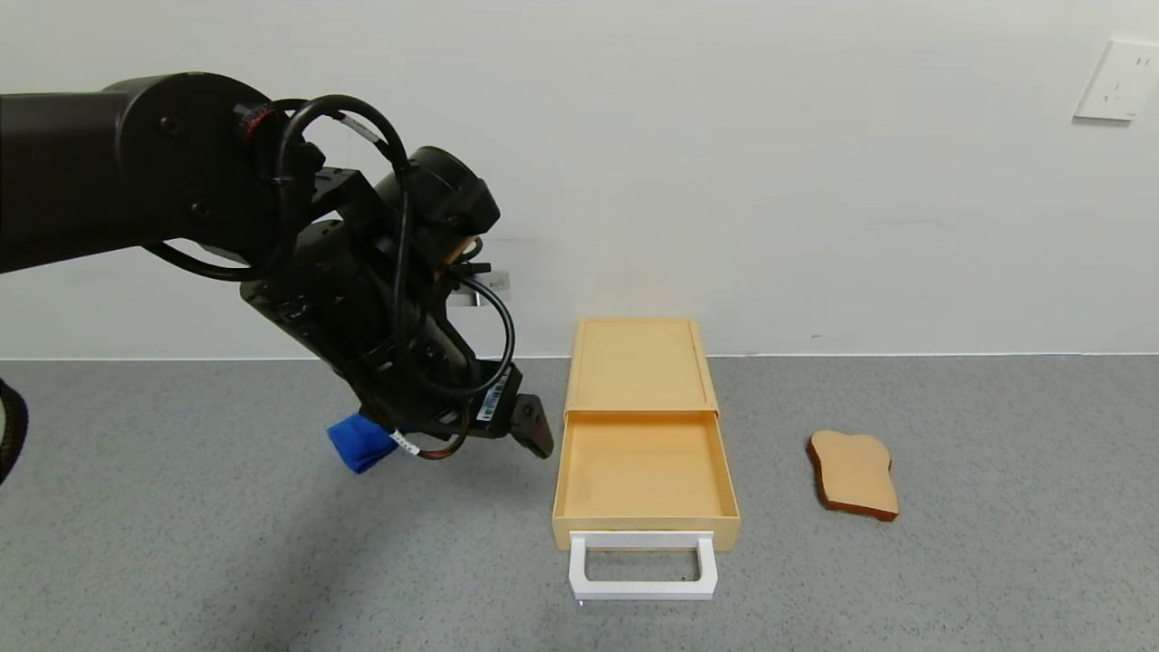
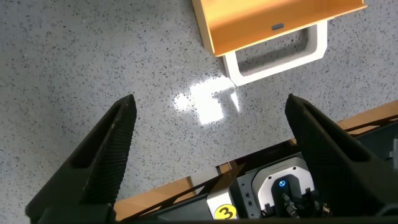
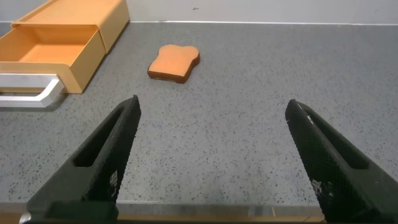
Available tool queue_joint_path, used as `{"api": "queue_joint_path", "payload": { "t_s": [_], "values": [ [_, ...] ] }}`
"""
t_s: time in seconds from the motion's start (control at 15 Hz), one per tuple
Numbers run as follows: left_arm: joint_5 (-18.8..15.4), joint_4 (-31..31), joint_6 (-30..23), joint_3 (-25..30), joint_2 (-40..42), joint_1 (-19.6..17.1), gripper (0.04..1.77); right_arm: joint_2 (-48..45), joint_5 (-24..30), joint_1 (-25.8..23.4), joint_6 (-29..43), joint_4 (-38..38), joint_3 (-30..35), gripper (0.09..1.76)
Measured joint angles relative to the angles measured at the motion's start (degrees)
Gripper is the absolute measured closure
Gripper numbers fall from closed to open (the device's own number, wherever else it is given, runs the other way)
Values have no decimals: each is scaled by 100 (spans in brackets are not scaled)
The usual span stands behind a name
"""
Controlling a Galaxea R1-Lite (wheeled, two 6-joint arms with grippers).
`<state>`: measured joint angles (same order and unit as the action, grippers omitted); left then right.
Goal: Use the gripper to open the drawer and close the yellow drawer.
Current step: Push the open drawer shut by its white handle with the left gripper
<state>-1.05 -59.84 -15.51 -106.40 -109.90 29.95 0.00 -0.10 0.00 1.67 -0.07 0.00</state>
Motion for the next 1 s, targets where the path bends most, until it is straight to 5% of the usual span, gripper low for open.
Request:
{"api": "queue_joint_path", "payload": {
  "t_s": [0.4, 1.0],
  "values": [
    [-11, 39, -391, -68, -40, 44, 9, 0, 0, 0, -2, 0, 0, 14],
    [84, -16, -1781, -317, -557, 1136, 9, 0, 0, 0, -2, -2, 0, 14]
  ]
}}
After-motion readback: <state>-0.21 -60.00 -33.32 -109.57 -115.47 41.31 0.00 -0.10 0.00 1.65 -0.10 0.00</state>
